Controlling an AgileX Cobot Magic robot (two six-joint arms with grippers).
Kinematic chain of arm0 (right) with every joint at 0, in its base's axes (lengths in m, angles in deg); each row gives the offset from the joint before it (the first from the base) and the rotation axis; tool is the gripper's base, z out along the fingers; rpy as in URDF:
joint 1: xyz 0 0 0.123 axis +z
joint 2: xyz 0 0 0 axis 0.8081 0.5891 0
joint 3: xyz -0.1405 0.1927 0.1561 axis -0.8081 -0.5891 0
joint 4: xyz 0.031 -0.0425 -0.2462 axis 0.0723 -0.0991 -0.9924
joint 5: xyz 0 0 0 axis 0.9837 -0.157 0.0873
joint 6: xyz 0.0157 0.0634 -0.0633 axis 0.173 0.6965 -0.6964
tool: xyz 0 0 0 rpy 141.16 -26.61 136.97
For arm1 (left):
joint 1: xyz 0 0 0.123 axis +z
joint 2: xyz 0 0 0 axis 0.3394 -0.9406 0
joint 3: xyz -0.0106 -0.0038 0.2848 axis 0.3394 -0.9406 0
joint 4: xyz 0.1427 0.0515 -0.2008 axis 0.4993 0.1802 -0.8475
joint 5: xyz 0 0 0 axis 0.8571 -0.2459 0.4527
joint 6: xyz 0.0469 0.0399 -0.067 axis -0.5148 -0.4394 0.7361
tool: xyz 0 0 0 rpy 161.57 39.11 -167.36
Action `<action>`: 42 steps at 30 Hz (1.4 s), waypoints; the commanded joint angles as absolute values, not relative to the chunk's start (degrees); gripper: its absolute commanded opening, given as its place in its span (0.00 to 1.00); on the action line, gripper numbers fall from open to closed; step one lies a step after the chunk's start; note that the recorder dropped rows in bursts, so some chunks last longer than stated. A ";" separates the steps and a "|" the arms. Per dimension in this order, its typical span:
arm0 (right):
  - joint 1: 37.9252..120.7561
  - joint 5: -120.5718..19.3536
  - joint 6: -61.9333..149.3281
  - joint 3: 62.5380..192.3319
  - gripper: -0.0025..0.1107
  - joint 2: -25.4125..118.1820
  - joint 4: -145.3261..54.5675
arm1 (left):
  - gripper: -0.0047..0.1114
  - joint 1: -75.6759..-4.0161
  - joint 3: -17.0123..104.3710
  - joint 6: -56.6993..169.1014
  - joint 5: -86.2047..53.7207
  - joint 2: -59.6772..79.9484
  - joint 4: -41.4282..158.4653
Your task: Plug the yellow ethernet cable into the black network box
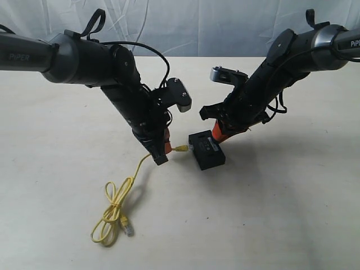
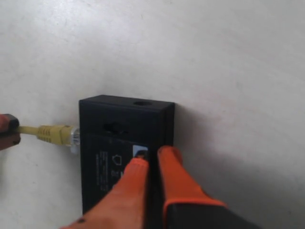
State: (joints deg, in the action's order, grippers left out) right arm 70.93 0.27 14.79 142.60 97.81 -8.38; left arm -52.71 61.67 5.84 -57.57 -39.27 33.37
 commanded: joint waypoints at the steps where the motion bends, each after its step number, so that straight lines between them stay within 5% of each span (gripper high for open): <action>1: 71.35 1.37 14.44 142.37 0.07 98.15 -7.47 | 0.04 -53.05 61.81 6.17 -59.19 -38.34 33.30; 42: 71.35 1.10 14.44 142.37 0.07 98.15 -7.43 | 0.04 -53.05 61.81 8.68 -59.47 -39.68 36.20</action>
